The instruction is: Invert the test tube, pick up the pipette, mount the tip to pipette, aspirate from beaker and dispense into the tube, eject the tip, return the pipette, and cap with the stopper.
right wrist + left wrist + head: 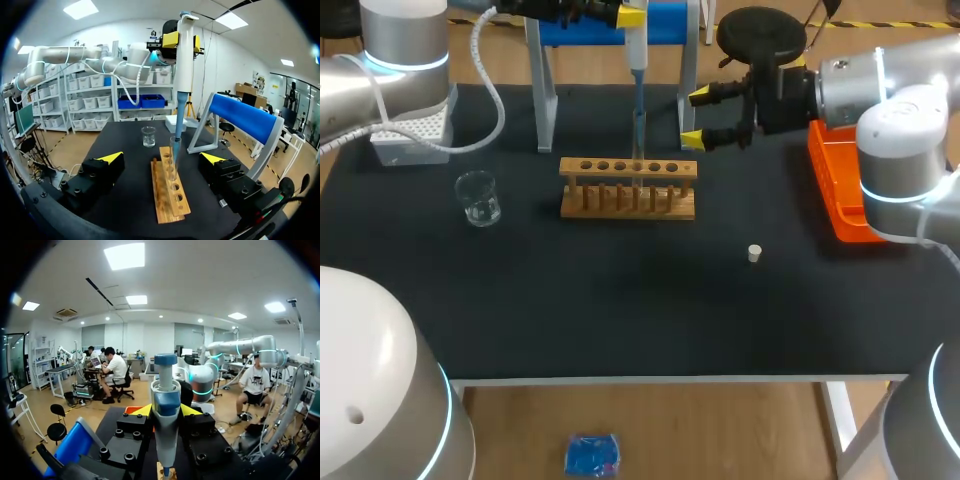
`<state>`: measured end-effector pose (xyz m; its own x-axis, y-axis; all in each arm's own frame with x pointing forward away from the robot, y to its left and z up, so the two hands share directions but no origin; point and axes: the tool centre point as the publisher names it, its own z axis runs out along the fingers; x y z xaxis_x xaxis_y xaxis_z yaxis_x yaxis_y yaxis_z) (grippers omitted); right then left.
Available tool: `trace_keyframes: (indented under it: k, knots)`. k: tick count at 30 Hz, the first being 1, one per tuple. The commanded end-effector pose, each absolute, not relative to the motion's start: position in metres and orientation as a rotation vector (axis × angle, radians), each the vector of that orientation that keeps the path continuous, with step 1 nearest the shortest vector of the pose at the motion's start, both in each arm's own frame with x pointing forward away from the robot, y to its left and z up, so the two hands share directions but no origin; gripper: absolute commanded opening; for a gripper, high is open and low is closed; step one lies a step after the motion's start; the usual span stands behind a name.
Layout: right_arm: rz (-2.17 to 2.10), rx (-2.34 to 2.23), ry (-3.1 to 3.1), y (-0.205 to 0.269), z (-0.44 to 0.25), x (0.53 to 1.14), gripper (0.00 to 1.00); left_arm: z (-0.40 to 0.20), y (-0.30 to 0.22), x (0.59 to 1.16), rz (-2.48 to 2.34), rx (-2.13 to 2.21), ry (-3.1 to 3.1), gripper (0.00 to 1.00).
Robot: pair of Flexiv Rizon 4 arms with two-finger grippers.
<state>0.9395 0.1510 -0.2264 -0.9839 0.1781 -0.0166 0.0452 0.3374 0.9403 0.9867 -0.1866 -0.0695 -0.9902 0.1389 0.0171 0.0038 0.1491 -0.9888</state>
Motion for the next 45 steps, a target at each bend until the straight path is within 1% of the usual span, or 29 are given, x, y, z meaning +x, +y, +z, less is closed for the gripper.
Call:
trace_keyframes:
  k: [1,45]
  knots:
    - [1.732,0.207,2.470,0.151,-0.227,0.939,1.00,-0.065,-0.188,0.985,1.976,-0.142,-2.311,0.00]
    - [1.732,0.207,2.470,0.151,-0.227,0.939,1.00,-0.010,-0.203,0.970,1.892,-0.207,-2.446,0.00]
